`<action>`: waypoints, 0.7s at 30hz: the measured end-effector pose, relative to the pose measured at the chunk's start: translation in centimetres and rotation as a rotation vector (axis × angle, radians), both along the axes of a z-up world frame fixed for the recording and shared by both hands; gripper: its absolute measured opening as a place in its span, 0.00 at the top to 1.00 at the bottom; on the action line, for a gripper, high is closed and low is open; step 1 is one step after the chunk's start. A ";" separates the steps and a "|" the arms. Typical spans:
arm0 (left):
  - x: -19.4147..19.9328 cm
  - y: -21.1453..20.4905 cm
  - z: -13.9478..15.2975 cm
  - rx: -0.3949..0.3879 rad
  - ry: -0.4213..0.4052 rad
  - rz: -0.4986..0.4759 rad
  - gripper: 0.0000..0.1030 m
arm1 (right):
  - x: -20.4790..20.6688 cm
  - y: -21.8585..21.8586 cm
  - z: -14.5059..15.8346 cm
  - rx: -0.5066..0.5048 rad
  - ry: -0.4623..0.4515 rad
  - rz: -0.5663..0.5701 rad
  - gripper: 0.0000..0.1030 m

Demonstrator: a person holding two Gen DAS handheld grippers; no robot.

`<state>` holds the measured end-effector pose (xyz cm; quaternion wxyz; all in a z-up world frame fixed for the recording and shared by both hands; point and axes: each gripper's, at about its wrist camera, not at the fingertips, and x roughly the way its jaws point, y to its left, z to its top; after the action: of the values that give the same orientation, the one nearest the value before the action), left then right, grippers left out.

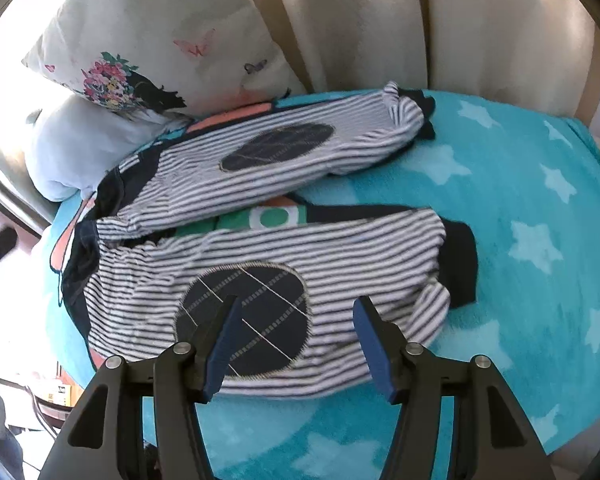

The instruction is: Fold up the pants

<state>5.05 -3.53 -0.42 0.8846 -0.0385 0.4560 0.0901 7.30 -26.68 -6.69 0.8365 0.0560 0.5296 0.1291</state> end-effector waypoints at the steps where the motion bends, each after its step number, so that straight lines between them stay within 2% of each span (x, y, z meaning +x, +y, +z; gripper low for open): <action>1: -0.2 -0.1 -0.7 -0.018 0.026 0.002 0.00 | -0.1 -0.2 -0.2 -0.002 0.005 -0.001 0.39; 6: -1.5 -1.6 -3.9 -0.100 0.148 -0.024 0.04 | -0.5 -1.1 -1.1 -0.009 0.027 -0.009 0.39; 10: -1.8 -2.1 -6.4 -0.154 0.259 -0.035 0.25 | -0.2 -1.6 -1.8 0.014 0.051 -0.013 0.39; 11: -1.8 -2.0 -6.8 -0.164 0.278 -0.029 0.27 | -0.1 -1.7 -2.1 0.020 0.058 -0.014 0.39; 14: -2.2 -1.0 -8.0 -0.216 0.319 0.005 0.27 | 0.2 -1.9 -2.7 0.039 0.064 -0.019 0.36; 21: -3.1 -0.3 -10.2 -0.259 0.403 0.055 0.27 | 0.1 -1.5 -3.2 0.061 0.055 0.005 0.25</action>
<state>1.99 -3.82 -10.61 0.7607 -0.1454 0.6297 0.0608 7.43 -28.13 -9.84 0.8192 0.0838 0.5484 0.1455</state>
